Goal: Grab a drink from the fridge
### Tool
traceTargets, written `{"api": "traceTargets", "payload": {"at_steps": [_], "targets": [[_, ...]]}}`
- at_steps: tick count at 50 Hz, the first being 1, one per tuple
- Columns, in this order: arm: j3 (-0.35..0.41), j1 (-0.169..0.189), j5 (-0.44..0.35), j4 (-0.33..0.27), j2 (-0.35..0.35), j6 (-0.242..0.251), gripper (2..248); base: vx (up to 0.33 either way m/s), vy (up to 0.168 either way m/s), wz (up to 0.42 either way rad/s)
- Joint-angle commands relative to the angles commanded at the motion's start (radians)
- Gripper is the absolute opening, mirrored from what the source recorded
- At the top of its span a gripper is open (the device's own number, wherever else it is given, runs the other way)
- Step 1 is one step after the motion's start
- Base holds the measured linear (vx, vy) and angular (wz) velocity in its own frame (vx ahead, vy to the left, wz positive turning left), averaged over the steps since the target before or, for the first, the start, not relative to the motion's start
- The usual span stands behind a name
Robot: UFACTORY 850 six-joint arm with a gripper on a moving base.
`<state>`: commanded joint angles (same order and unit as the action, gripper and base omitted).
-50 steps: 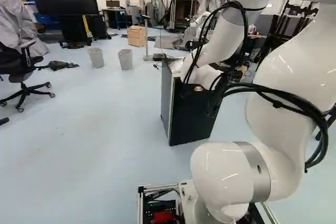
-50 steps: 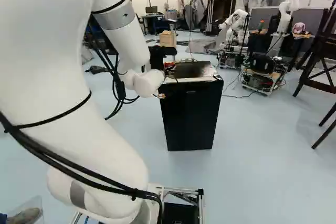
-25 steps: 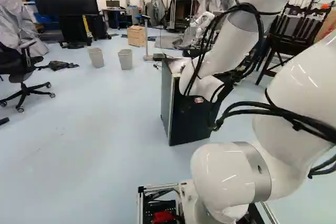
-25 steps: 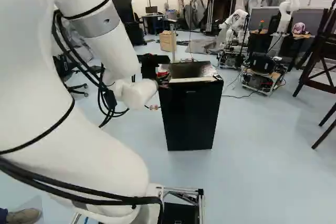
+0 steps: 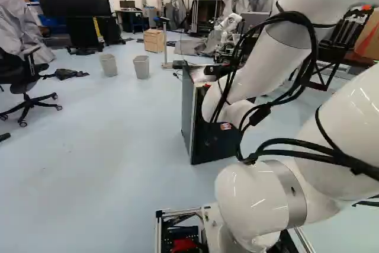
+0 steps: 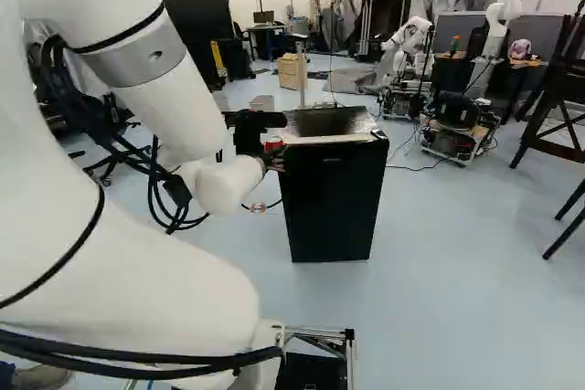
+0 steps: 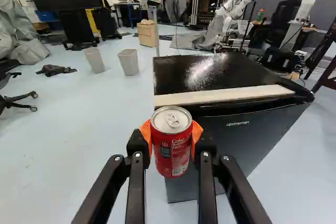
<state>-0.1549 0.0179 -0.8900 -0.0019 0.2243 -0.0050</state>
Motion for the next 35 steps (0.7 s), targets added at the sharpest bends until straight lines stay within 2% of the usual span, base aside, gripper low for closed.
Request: {"api": "traceTargets", "payload": {"at_steps": [17,35], "targets": [[0.05,-0.013,0.013,0.001,0.041,0.004,94,0.0,0.0,0.0],[0.068,-0.018,0.017,0.002,0.055,0.005,94,0.0,0.0,0.0]]}}
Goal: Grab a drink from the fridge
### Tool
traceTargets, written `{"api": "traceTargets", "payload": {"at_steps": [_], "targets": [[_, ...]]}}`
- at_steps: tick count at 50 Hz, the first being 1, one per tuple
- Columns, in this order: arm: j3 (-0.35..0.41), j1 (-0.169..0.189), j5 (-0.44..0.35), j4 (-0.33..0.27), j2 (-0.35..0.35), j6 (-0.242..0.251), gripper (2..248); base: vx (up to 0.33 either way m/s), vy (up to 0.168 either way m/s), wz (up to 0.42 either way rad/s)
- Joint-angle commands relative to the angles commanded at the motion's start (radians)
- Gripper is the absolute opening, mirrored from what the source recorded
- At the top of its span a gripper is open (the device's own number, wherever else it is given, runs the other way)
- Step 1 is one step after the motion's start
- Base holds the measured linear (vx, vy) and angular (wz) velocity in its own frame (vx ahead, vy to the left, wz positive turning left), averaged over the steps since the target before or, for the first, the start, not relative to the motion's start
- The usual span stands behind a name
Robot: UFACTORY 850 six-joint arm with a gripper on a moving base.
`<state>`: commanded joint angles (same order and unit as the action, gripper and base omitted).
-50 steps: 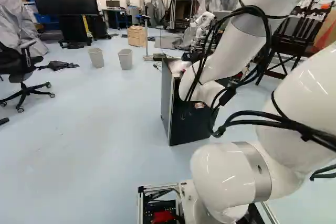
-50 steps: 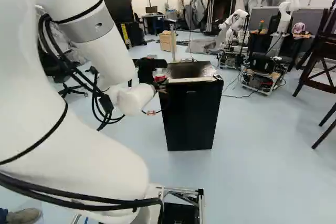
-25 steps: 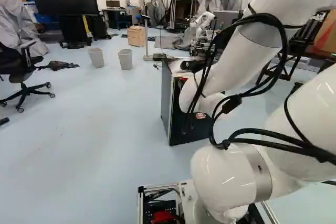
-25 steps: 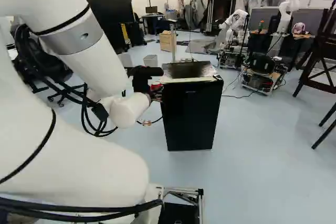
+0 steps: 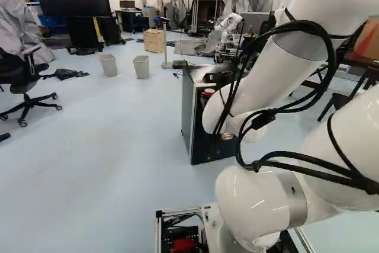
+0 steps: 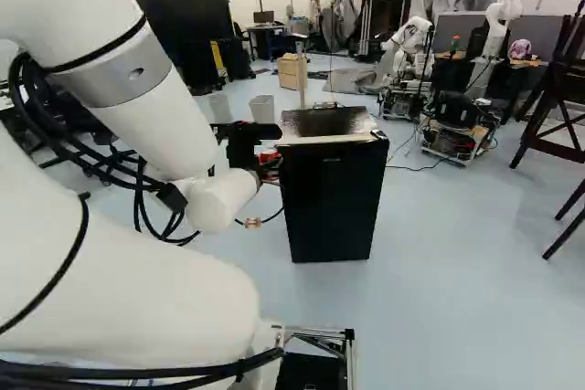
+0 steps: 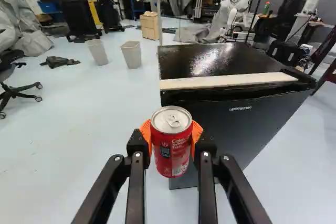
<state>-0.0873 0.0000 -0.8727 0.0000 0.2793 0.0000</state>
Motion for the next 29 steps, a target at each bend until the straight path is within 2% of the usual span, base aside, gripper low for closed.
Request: {"api": "traceTargets", "payload": {"at_steps": [29], "targets": [[0.0,0.0,0.0,0.0,0.0,0.0,94,0.0,0.0,0.0]]}}
